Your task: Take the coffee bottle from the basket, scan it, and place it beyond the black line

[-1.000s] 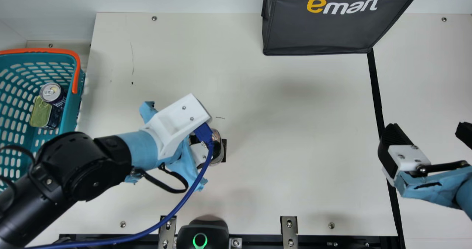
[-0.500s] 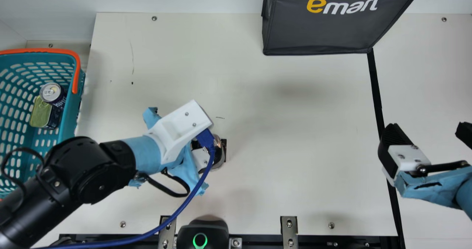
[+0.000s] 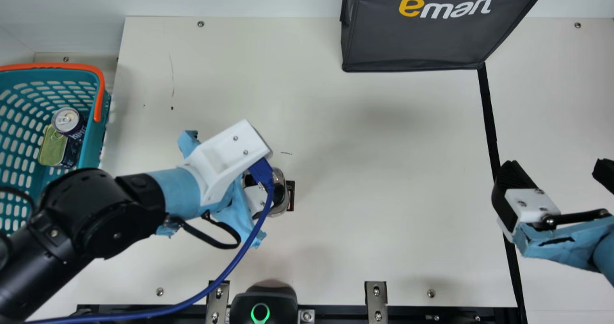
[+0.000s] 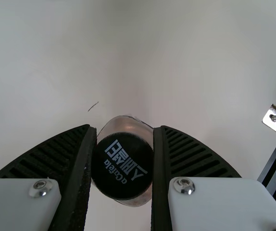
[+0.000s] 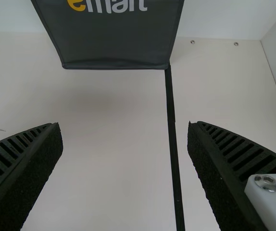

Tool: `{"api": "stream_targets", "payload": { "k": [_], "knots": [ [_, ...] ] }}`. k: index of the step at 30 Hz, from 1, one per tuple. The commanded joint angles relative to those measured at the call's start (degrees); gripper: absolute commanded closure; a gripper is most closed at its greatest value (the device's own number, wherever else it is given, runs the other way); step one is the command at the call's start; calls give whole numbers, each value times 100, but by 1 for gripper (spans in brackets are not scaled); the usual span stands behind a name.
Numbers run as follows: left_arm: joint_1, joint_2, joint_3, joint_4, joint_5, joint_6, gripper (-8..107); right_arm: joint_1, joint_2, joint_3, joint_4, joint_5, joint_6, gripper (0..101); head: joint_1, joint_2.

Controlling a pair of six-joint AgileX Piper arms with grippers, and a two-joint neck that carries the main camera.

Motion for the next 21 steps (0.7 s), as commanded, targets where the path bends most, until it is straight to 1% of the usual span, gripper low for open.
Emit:
{"api": "stream_targets", "payload": {
  "k": [1,15,21],
  "knots": [
    [33,-1,-69,-9,65,4,89,0,0,0,0,0,0,10,-96,0],
    [81,-69,-387,-27,340,-8,89,0,0,0,0,0,0,10,-96,0],
    [70,-109,-346,-58,349,9,89,0,0,0,0,0,0,10,-96,0]
  ]
}}
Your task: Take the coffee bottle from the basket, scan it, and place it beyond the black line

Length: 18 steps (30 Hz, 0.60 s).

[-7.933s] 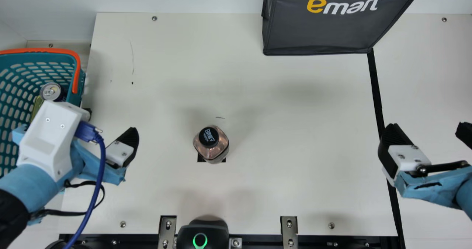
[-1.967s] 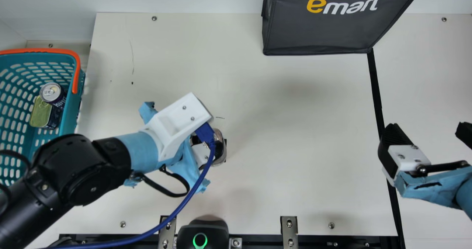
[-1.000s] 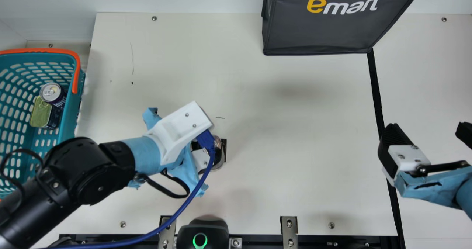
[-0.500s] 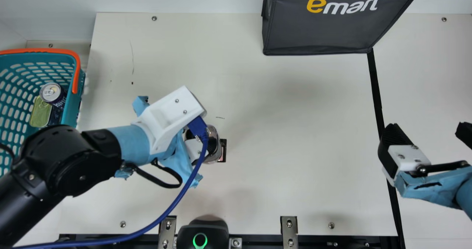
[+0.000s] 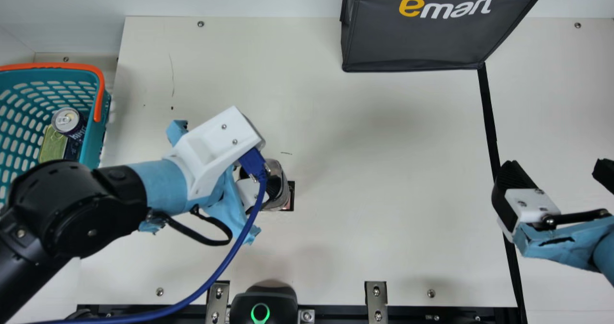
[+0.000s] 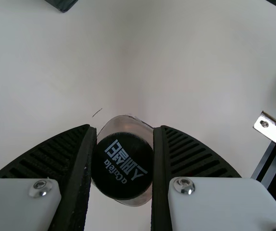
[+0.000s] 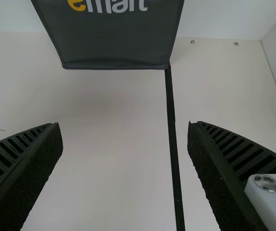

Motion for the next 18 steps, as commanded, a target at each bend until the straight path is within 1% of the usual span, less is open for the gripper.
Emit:
{"api": "stream_targets", "payload": {
  "k": [1,11,18],
  "knots": [
    [-16,-23,53,-13,-11,-8,89,0,0,0,0,0,0,10,-96,9],
    [-151,-117,450,-44,-210,-68,89,0,0,0,0,0,0,10,-96,9],
    [-200,-87,617,-50,-383,-73,89,0,0,0,0,0,0,10,-96,9]
  ]
}}
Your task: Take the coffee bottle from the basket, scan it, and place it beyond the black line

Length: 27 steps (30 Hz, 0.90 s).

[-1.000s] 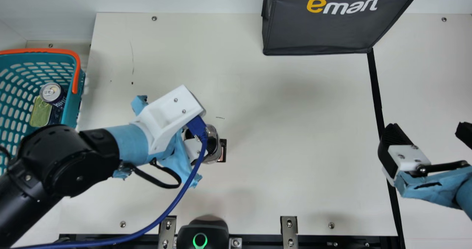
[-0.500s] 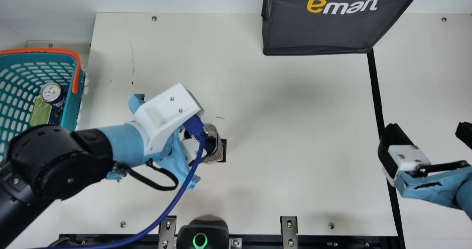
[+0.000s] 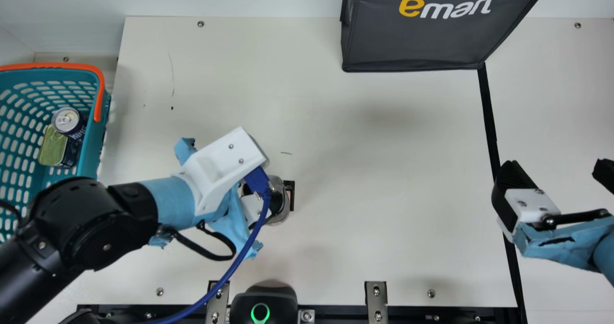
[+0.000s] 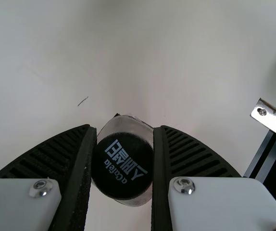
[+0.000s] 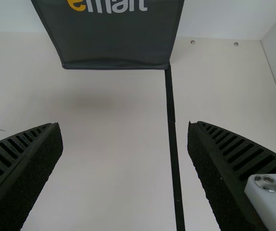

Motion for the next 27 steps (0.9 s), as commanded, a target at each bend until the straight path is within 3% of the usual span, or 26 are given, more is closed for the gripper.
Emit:
{"api": "stream_targets", "payload": {
  "k": [1,13,27],
  "knots": [
    [-13,14,21,-1,-53,-5,89,0,0,0,0,0,0,10,-96,0],
    [-107,-32,260,-85,-185,123,89,0,0,0,0,0,0,10,-96,0],
    [131,-284,377,-411,43,853,89,0,0,0,0,0,0,10,-96,0]
  ]
}}
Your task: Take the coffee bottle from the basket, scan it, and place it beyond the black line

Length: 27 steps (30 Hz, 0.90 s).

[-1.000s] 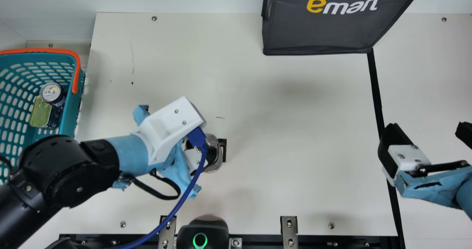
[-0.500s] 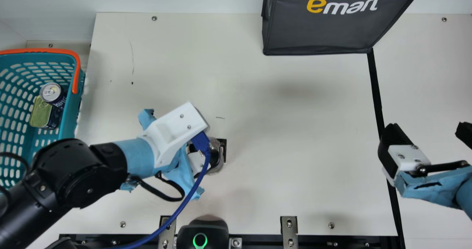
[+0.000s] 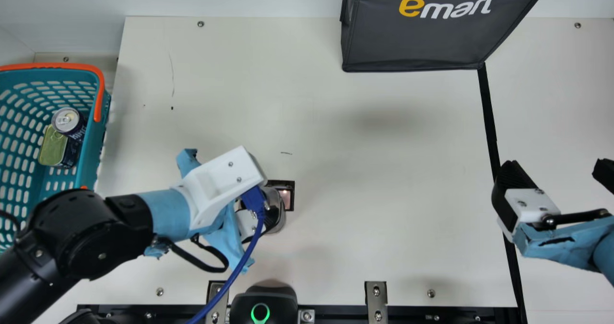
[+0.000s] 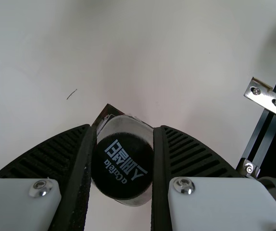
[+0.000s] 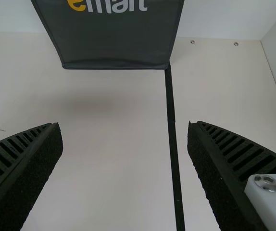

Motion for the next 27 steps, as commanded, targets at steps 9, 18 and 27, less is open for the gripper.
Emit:
{"api": "stream_targets", "payload": {
  "k": [9,18,27],
  "knots": [
    [300,-41,-246,-277,278,438,89,0,0,0,0,0,0,10,-96,0],
    [647,132,-755,-402,463,691,89,0,0,0,0,0,0,10,-96,0],
    [561,467,-1239,-308,354,487,89,0,0,0,0,0,0,10,-96,0]
  ]
}}
